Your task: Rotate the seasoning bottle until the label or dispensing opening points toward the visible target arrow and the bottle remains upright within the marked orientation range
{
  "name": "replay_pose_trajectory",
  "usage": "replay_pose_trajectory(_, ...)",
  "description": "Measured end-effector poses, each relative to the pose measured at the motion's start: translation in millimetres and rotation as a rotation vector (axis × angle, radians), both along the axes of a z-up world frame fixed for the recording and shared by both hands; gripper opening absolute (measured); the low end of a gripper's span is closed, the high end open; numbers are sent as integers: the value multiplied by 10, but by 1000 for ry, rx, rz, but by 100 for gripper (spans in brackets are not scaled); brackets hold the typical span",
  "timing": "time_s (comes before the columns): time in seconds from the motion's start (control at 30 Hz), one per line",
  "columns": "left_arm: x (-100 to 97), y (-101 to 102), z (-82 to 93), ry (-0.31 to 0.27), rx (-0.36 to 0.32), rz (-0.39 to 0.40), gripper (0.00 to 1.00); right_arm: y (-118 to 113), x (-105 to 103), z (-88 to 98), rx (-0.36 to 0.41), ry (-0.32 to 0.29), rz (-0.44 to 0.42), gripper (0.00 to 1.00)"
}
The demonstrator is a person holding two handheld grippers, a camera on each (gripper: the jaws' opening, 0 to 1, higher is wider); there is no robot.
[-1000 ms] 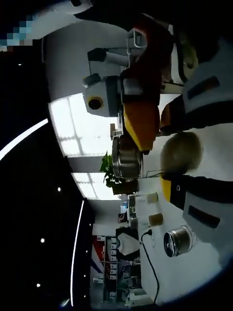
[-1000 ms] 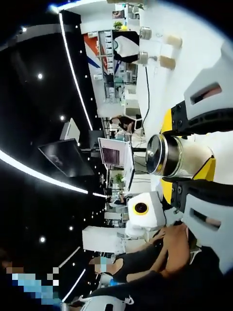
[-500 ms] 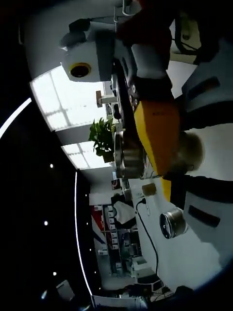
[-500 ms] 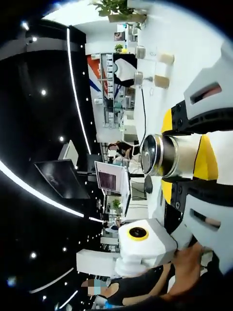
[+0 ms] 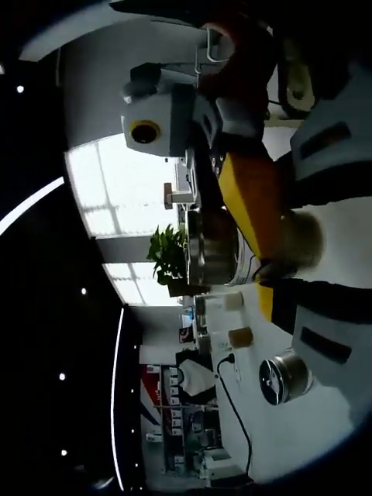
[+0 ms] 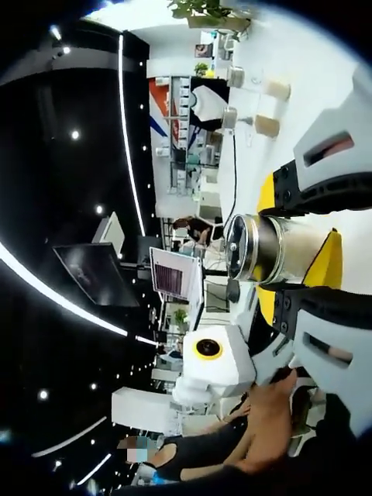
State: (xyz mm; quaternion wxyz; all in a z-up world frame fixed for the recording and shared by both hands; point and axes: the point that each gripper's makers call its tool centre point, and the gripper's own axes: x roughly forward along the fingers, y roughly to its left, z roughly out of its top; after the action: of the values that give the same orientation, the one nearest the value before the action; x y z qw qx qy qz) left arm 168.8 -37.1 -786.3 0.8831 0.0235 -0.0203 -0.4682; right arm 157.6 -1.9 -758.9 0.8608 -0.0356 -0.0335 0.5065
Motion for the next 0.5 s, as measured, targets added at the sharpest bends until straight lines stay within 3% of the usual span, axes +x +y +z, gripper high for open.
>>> replay_pose_trajectory(0.13, -64, -6, -26, 3, -9, -67, 36, 24, -90, -7, -45, -56, 80, 32)
replay_pose_trajectory(0.23, -48, -1, -35, -11, 32, -43, 36, 56, -80, -27, -61, -62, 82, 32)
replay_pose_trajectory(0.4, 88, 88, -18, -56, 68, 129, 36, 89, 0, -23, -88, -76, -15, 33)
replay_pose_trajectory(0.5, 159, 128, -19, -85, 108, 244, 36, 81, 82, -26, -32, -22, -109, 33)
